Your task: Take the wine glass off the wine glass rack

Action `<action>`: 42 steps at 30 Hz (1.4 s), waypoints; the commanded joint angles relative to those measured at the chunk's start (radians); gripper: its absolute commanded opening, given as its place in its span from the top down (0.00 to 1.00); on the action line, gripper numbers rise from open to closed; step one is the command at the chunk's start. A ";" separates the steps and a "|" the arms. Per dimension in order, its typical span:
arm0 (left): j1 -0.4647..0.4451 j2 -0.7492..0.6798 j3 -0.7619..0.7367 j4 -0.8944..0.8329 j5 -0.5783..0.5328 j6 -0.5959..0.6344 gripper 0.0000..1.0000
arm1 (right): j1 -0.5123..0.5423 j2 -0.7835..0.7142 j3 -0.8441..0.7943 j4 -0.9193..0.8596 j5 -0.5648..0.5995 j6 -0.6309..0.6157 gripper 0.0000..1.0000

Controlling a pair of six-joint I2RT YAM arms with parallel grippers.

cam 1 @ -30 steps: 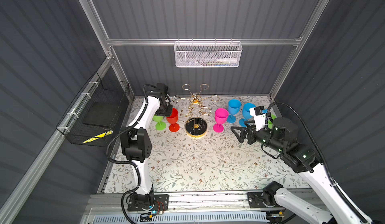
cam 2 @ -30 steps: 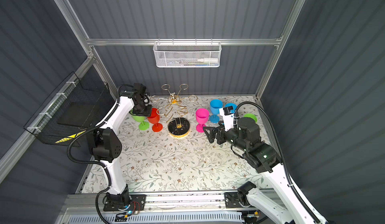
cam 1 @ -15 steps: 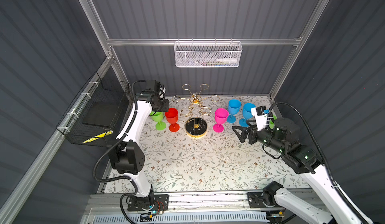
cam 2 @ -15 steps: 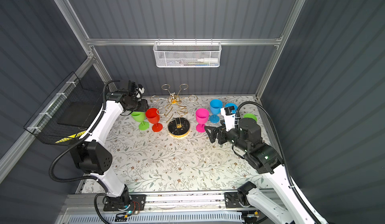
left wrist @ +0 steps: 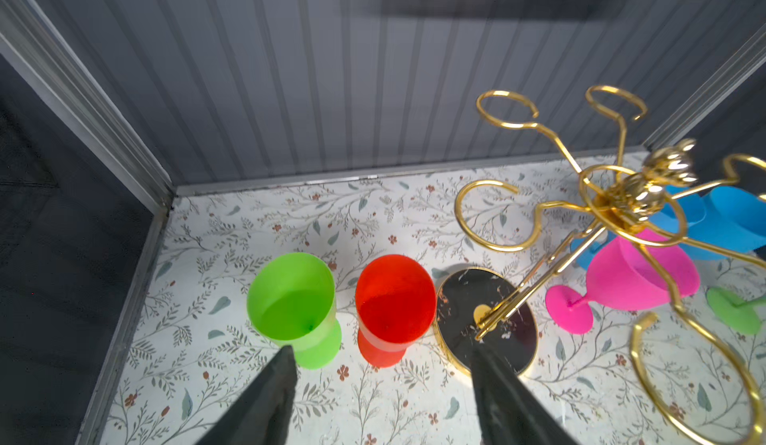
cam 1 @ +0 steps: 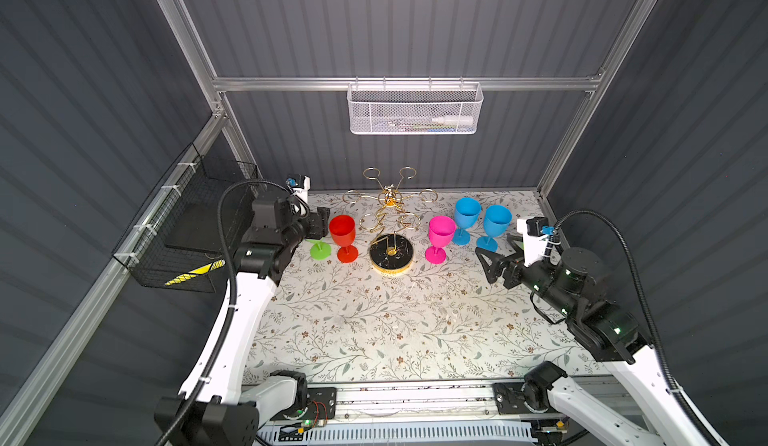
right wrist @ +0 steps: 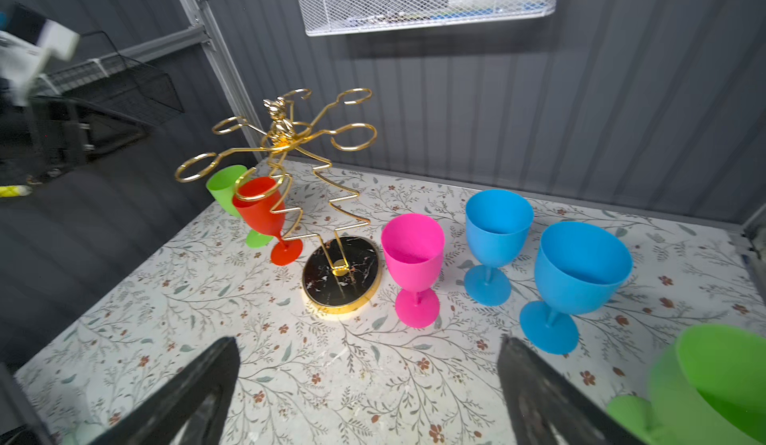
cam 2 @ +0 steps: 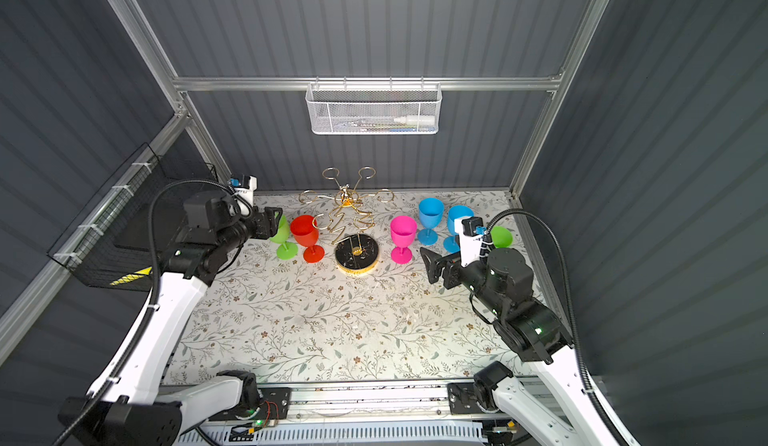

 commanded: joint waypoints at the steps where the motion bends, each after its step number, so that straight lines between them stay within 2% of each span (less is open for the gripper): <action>1: 0.006 -0.109 -0.138 0.179 -0.047 0.018 0.24 | -0.037 -0.007 -0.078 0.074 0.079 -0.030 0.01; 2: 0.006 -0.137 -0.171 0.198 -0.065 0.020 0.20 | -0.056 -0.012 -0.106 0.097 0.083 -0.029 0.01; 4: 0.006 -0.181 -0.237 0.234 -0.091 0.020 0.02 | -0.109 -0.028 -0.180 0.162 0.080 -0.021 0.01; 5: 0.006 -0.193 -0.258 0.247 -0.099 0.017 0.00 | -0.129 -0.032 -0.210 0.188 0.083 -0.021 0.01; 11: 0.006 -0.256 -0.456 0.428 -0.173 0.024 0.00 | -0.261 0.018 -0.357 0.365 0.153 -0.035 0.01; 16: 0.006 -0.289 -0.712 0.770 -0.244 0.073 0.00 | -0.348 0.129 -0.482 0.618 0.225 -0.055 0.01; 21: 0.006 -0.235 -0.894 1.001 -0.290 0.096 0.00 | -0.406 0.282 -0.572 0.903 0.205 -0.081 0.01; 26: 0.006 -0.116 -1.039 1.271 -0.326 0.127 0.00 | -0.430 0.438 -0.637 1.174 0.178 -0.128 0.01; 31: 0.006 0.077 -1.094 1.489 -0.360 0.145 0.00 | -0.453 0.520 -0.680 1.293 0.150 -0.130 0.01; 37: 0.016 0.463 -1.088 1.827 -0.293 0.103 0.00 | -0.499 0.686 -0.701 1.490 0.060 -0.118 0.01; 38: 0.015 0.550 -1.088 1.937 -0.305 0.096 0.00 | -0.503 0.712 -0.706 1.517 0.047 -0.114 0.01; 41: 0.017 0.547 -1.031 1.835 -0.285 0.102 0.00 | -0.505 0.779 -0.726 1.629 0.039 -0.119 0.01; 42: 0.017 0.542 -1.030 1.820 -0.283 0.102 0.00 | -0.505 0.759 -0.723 1.593 0.038 -0.117 0.01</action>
